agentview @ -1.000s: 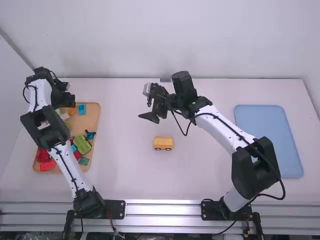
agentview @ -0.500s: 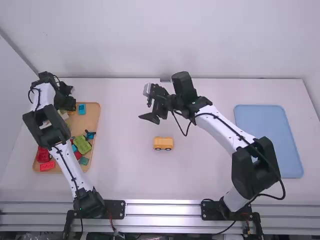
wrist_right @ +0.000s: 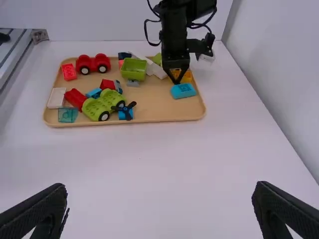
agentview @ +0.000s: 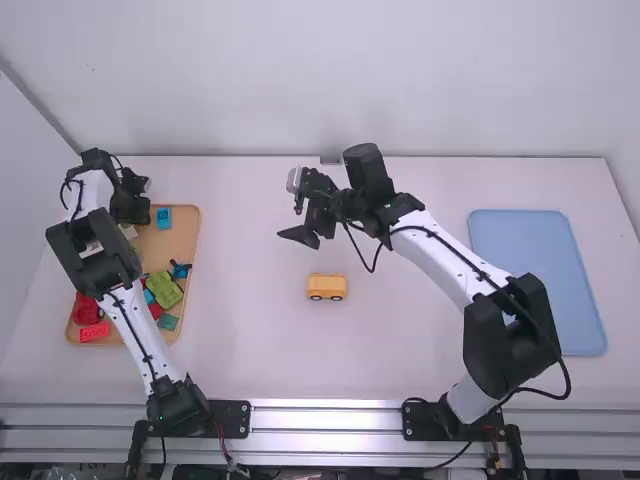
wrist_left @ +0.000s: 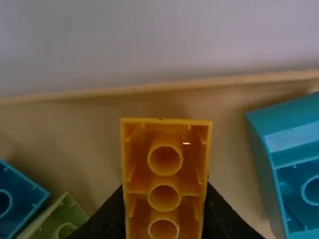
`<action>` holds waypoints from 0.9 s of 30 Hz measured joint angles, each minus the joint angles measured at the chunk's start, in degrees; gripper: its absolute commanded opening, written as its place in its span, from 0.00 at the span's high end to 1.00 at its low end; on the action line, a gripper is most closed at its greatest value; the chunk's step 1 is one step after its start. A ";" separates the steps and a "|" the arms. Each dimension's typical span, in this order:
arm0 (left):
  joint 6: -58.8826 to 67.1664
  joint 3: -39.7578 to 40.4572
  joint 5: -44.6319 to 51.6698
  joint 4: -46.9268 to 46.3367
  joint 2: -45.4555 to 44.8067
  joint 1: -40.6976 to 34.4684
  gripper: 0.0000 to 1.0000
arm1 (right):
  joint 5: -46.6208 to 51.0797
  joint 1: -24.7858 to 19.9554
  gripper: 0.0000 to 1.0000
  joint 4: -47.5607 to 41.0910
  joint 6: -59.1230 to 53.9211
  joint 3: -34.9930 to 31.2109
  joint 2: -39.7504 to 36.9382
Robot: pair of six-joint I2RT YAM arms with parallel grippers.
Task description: Assemble lego blocks to make yellow taxi
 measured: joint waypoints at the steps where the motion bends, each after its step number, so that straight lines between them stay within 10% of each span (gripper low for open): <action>1: -0.46 0.02 0.00 -0.37 -0.02 0.00 0.80 | 0.00 -0.02 0.01 -0.02 0.13 0.00 0.00; 14: -4.11 -2.23 5.31 -2.67 -8.00 0.00 0.98 | 0.00 -2.03 0.01 0.39 0.52 0.00 0.00; 27: -1.92 -59.91 19.67 37.86 -65.42 -9.38 0.93 | 0.00 -5.27 0.01 0.28 2.71 0.00 0.00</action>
